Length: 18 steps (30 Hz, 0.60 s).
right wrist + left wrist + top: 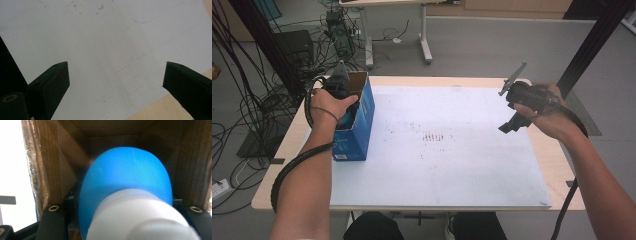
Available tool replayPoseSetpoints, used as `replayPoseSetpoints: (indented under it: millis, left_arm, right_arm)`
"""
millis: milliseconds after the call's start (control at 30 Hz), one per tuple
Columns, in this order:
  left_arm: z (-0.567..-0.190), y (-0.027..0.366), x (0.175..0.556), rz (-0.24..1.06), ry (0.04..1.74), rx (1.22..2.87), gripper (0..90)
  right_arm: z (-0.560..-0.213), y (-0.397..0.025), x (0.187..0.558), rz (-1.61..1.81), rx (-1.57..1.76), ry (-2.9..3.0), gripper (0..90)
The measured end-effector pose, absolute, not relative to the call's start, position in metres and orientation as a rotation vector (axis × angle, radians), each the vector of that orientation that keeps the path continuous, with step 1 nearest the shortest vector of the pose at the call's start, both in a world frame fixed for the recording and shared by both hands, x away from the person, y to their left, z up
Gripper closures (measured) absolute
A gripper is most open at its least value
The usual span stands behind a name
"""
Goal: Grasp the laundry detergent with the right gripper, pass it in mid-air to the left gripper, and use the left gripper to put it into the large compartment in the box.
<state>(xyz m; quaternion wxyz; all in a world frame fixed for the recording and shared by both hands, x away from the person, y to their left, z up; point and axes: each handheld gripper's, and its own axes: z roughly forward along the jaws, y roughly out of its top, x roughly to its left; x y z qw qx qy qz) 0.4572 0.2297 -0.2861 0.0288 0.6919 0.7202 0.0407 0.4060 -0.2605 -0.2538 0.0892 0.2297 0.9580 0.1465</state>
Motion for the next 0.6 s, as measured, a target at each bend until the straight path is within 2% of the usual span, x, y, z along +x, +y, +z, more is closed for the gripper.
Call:
replayPoseSetpoints:
  millis: [600]
  left_arm:
    - [-0.2860, 0.2286, 0.4574, 0.130, 2.226, 2.138, 36.8]
  right_arm:
    - [-0.2551, -0.2603, 0.4070, 0.440, 0.680, 2.853, 6.7]
